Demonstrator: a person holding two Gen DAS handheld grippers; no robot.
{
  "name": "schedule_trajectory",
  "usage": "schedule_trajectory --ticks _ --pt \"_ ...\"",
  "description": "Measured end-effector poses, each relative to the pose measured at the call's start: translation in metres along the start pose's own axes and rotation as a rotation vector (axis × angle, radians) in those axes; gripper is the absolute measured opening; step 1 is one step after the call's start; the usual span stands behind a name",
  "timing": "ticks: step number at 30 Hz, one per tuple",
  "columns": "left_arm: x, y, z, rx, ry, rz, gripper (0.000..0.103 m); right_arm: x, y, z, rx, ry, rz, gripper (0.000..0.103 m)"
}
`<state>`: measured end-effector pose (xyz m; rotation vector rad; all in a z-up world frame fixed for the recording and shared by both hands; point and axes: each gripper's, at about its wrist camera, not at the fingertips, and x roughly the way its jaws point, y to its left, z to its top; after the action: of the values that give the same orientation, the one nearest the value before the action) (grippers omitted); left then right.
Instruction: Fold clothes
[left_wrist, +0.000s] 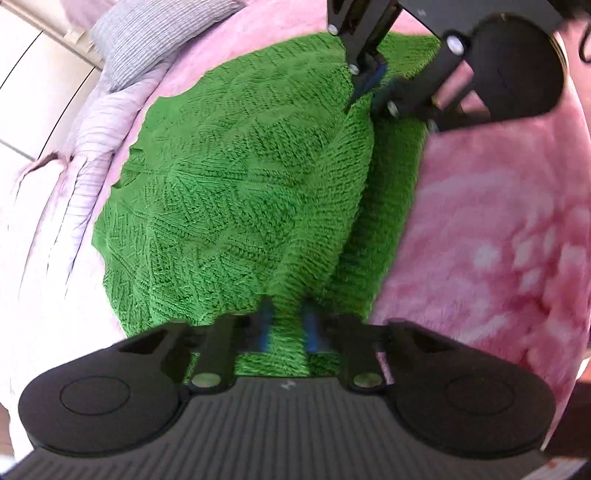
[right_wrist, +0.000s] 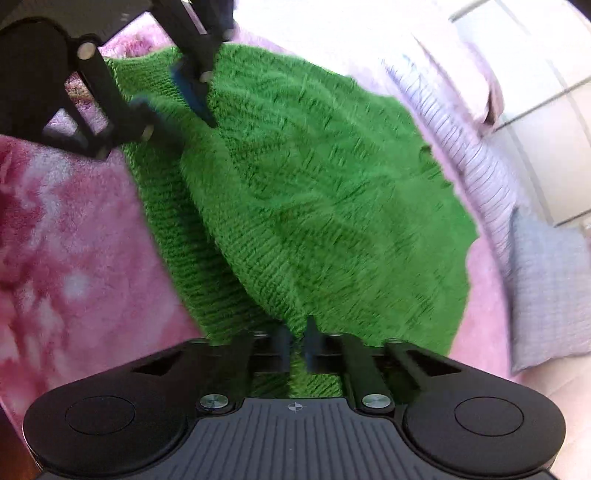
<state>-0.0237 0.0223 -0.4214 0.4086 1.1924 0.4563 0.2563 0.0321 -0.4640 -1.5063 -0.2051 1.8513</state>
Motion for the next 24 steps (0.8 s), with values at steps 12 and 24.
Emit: schedule_trajectory --ticks 12,24 --pt "-0.013 0.012 -0.011 -0.136 0.023 -0.175 0.005 -0.002 -0.021 -0.013 0.063 0.062 0.204 0.002" --pt "-0.042 0.104 -0.048 -0.815 0.033 -0.379 0.026 -0.024 -0.128 -0.037 0.729 0.068 0.337 0.057"
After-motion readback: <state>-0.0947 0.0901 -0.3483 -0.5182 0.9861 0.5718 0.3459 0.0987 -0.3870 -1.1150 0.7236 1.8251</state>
